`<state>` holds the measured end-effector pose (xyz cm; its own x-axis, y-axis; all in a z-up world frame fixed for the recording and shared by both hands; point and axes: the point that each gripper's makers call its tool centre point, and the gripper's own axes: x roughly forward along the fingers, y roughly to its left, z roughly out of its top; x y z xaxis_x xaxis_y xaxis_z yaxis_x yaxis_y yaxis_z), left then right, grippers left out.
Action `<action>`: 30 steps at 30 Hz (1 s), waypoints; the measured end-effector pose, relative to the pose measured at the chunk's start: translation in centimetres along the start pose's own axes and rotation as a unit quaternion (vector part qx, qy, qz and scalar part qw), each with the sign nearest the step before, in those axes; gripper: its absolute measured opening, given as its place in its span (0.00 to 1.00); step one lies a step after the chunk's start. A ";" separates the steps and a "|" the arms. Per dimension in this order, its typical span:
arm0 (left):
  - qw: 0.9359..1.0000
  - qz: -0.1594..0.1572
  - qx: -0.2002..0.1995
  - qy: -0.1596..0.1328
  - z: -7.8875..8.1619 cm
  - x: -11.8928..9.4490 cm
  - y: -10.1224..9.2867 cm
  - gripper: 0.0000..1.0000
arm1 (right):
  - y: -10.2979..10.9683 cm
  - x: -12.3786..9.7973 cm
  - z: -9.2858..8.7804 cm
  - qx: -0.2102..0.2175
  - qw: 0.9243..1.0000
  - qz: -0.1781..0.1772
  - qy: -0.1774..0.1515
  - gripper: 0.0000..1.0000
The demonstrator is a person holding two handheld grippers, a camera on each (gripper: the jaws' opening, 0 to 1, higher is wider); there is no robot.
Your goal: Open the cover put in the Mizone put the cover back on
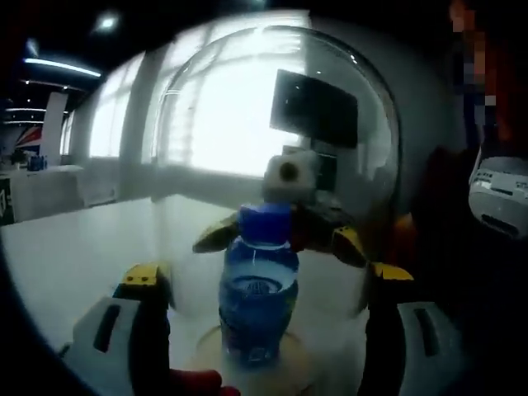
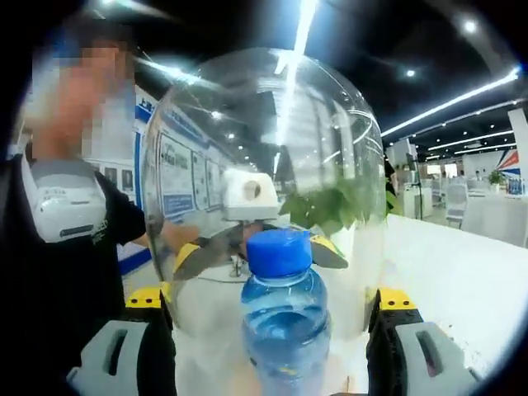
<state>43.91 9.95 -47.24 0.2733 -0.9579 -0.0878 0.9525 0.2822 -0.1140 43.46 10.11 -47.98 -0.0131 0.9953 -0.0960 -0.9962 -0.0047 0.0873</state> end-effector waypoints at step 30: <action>1.000 -0.001 0.020 0.015 -5.0 0.8 0.4 0.84 | -0.4 0.4 -5.2 -0.016 0.999 -0.011 0.046 0.90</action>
<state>43.88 9.57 -52.35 0.2676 -0.9565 -0.1164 0.9580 0.2770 -0.0741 43.45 10.04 -53.18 0.0025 0.9822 -0.1878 -0.9985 0.0128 0.0535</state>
